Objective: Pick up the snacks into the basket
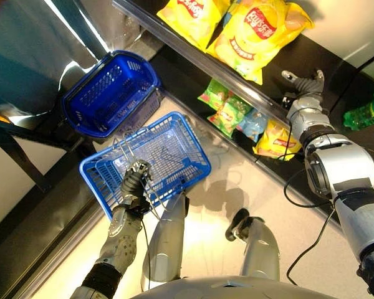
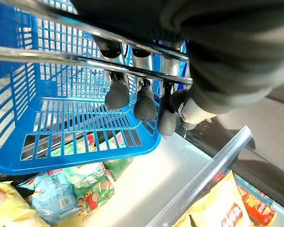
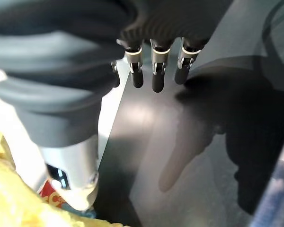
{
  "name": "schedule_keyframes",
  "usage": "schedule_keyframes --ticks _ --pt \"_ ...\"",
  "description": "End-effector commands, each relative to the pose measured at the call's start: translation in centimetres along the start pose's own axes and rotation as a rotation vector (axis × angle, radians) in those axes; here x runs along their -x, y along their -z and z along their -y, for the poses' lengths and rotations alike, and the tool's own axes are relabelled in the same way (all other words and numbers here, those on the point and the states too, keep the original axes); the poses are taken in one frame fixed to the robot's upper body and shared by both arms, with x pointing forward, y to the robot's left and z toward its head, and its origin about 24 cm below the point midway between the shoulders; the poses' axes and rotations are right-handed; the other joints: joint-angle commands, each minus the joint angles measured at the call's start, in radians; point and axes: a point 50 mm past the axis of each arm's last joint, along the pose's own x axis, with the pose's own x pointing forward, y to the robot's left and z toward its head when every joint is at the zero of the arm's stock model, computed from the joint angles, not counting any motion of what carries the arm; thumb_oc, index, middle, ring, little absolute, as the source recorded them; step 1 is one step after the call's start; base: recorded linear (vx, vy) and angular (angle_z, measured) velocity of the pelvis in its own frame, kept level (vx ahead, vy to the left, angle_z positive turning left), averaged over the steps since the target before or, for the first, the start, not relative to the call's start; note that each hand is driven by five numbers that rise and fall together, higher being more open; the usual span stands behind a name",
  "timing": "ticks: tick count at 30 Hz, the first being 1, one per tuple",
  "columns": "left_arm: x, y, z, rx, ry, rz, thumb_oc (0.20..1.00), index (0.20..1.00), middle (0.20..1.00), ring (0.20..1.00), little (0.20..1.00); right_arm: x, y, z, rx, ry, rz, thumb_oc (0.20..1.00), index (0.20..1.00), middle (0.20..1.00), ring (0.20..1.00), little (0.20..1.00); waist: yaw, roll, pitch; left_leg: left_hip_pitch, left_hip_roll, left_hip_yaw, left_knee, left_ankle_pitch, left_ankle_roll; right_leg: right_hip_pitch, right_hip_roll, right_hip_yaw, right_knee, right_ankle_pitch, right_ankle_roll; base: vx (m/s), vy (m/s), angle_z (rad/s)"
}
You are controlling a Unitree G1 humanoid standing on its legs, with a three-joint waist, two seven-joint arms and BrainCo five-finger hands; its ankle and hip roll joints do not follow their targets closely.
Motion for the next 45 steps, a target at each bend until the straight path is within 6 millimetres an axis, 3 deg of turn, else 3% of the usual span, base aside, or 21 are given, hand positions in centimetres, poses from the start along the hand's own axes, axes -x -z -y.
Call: schedule_keyframes --ticks 1,9,12,35,36,37,45 --pt "-0.4 -3.2 3.4 0.042 0.191 0.180 0.200 0.200 0.200 0.200 0.200 -0.7 -4.7 1.0 -0.069 0.010 0.159 1.000 1.000 1.000 1.000 1.000 0.029 0.035 -0.030 0.037 -0.026 0.040 -0.026 -0.069 0.078 -0.055 0.024 0.010 0.033 0.074 0.046 0.02 -0.021 0.12" --pt "-0.4 -3.3 3.4 0.041 0.194 0.179 0.200 0.200 0.200 0.200 0.200 0.1 -8.3 -1.2 -0.041 -0.065 0.262 1.000 1.000 1.000 1.000 1.000 0.047 0.031 -0.012 0.038 -0.028 0.033 -0.037 -0.061 0.077 -0.048 0.026 0.004 0.023 0.078 0.047 0.01 -0.014 0.02" --pt "-0.4 -3.5 3.6 0.037 0.206 0.185 0.200 0.200 0.200 0.200 0.200 0.1 -9.2 -1.2 -0.012 -0.063 0.281 1.000 1.000 1.000 1.000 1.000 0.055 0.035 -0.006 0.035 -0.031 0.029 -0.041 -0.056 0.076 -0.045 0.021 -0.003 0.023 0.077 0.050 0.02 -0.024 0.08" --pt "-0.4 -4.1 3.9 0.037 0.225 0.191 0.200 0.200 0.200 0.200 0.200 -1.2 -11.1 3.5 -0.081 0.054 0.260 1.000 1.000 1.000 1.000 1.000 0.108 0.045 -0.001 0.010 -0.051 -0.008 -0.056 -0.043 0.071 -0.039 -0.005 -0.055 0.032 0.061 0.057 0.02 -0.015 0.10" --pt "-0.3 -4.1 3.9 0.037 0.225 0.190 0.200 0.200 0.200 0.200 0.200 -1.2 -11.1 3.7 -0.094 0.062 0.259 0.354 0.354 0.354 0.354 0.354 0.109 0.046 -0.001 0.007 -0.051 -0.008 -0.056 -0.042 0.071 -0.040 -0.006 -0.055 0.034 0.060 0.056 0.00 0.006 0.06" --pt "-0.3 -4.1 3.9 0.037 0.225 0.190 0.200 0.200 0.200 0.200 0.200 -1.2 -11.1 3.7 -0.095 0.062 0.258 0.200 0.200 0.200 0.200 0.200 0.109 0.046 -0.001 0.006 -0.051 -0.008 -0.056 -0.043 0.071 -0.041 -0.006 -0.055 0.034 0.060 0.056 0.00 0.008 0.06" --pt "-0.1 -3.9 3.6 0.041 0.215 0.174 0.200 0.200 0.200 0.200 0.200 -1.2 -11.5 4.1 -0.115 0.089 0.258 0.200 0.200 0.200 0.200 0.200 0.105 0.049 -0.006 0.001 -0.054 -0.010 -0.058 -0.041 0.073 -0.050 -0.008 -0.058 0.040 0.058 0.054 0.00 0.001 0.00"
